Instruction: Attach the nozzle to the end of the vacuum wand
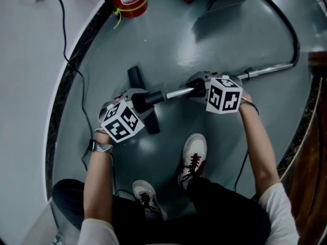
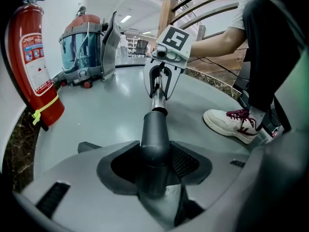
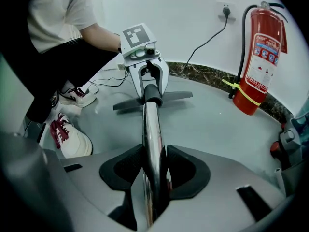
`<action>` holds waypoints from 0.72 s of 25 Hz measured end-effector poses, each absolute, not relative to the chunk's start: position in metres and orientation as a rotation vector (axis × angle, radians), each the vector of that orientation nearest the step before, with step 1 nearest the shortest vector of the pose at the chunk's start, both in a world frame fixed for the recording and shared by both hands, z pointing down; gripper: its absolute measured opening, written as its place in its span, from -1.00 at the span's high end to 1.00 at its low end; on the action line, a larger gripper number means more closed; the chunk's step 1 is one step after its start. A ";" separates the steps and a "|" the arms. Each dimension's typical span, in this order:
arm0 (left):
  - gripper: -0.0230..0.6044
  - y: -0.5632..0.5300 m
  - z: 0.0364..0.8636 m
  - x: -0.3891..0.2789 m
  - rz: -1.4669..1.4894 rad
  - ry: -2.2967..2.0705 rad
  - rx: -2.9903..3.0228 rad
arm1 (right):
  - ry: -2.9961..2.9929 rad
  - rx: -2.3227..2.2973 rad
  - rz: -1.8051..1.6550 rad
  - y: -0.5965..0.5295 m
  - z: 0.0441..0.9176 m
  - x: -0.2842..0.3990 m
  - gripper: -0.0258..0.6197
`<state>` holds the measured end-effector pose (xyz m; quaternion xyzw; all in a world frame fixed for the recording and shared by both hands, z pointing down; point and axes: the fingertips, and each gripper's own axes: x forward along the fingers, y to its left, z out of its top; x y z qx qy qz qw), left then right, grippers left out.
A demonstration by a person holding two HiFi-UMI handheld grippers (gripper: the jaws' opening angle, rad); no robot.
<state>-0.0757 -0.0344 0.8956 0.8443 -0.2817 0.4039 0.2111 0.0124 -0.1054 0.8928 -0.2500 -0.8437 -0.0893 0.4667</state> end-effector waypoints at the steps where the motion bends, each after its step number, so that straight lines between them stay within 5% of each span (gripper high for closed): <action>1: 0.32 -0.034 0.894 -0.075 1.107 -0.790 2.352 | -2.077 -0.610 -0.219 -0.106 0.890 0.011 0.41; 18: 0.32 -0.040 0.874 -0.071 1.034 -0.880 2.388 | -2.141 -0.598 -0.207 -0.111 0.867 -0.002 0.41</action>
